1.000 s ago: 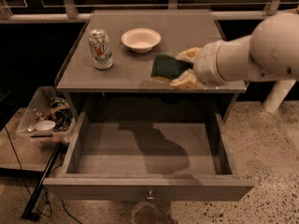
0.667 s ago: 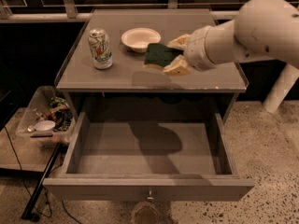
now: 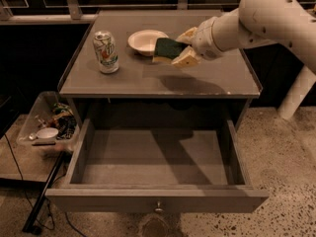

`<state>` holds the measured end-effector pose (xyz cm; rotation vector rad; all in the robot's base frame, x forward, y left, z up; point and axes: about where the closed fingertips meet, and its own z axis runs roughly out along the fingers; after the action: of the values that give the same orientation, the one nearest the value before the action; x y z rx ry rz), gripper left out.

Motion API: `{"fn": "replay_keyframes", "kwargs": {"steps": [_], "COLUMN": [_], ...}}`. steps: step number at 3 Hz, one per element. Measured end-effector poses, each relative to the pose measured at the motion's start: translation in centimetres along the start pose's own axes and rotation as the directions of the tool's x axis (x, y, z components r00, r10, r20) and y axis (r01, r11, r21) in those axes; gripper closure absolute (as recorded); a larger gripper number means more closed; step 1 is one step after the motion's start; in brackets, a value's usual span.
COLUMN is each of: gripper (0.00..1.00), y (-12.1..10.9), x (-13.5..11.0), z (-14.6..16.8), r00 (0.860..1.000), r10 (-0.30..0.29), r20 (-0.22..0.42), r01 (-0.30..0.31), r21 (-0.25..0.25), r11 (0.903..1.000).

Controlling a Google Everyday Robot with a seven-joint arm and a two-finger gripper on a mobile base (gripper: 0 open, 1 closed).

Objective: Pick sponge from top drawer and place on counter

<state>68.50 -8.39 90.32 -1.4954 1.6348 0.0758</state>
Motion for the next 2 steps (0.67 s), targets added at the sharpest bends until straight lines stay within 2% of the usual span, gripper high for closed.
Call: {"fn": "replay_keyframes", "kwargs": {"steps": [2], "gripper": [1.0], "y": [-2.1], "x": [5.7], "z": [-0.6], "r00": [0.995], "r10": [0.077], "r20": [-0.059], "r01": [-0.078], "r21": [0.0], "r11": [0.997]}}
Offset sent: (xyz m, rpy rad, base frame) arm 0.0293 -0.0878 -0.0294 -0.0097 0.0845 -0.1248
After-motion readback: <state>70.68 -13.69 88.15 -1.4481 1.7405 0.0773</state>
